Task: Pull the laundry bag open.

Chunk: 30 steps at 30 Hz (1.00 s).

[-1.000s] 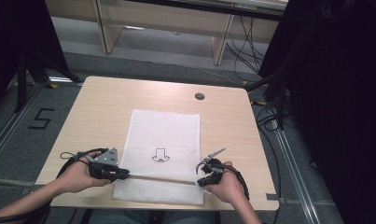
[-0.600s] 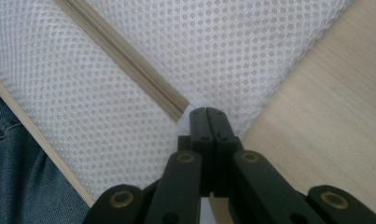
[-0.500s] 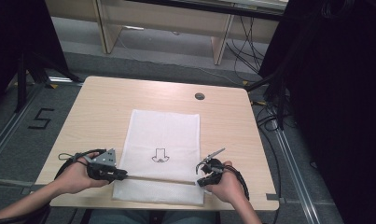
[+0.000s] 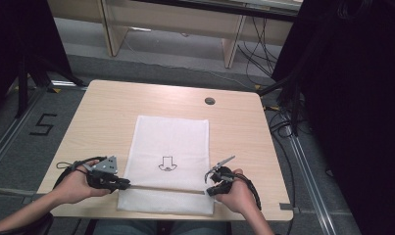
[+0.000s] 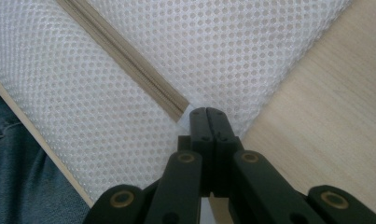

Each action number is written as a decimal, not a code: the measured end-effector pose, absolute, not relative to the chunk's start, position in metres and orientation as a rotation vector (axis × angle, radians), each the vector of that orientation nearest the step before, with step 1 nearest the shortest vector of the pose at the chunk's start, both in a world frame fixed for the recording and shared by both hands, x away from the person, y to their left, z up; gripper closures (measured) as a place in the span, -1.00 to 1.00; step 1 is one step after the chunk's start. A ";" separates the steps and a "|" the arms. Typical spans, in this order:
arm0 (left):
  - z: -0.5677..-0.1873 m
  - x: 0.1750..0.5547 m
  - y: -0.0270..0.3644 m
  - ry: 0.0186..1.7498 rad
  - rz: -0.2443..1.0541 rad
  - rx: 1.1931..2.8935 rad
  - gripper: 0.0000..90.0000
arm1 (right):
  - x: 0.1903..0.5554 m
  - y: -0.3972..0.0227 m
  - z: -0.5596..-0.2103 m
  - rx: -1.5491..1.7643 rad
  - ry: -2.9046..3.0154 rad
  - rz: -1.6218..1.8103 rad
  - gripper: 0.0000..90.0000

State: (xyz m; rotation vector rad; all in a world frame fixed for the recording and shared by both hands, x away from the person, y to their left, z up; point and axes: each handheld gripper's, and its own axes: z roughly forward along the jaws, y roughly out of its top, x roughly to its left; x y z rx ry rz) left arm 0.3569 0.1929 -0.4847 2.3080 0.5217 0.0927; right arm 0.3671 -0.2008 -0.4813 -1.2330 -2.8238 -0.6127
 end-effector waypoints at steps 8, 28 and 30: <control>-0.485 0.357 0.188 0.521 0.090 2.303 0.84 | 0.367 -0.196 -0.469 -1.252 -2.825 -0.657 1.00; -0.487 0.356 0.190 0.489 0.082 2.349 0.85 | 0.370 -0.193 -0.482 -1.265 -2.818 -0.617 1.00; -0.488 0.356 0.191 0.502 0.071 2.337 0.85 | 0.368 -0.194 -0.481 -1.305 -2.773 -0.598 1.00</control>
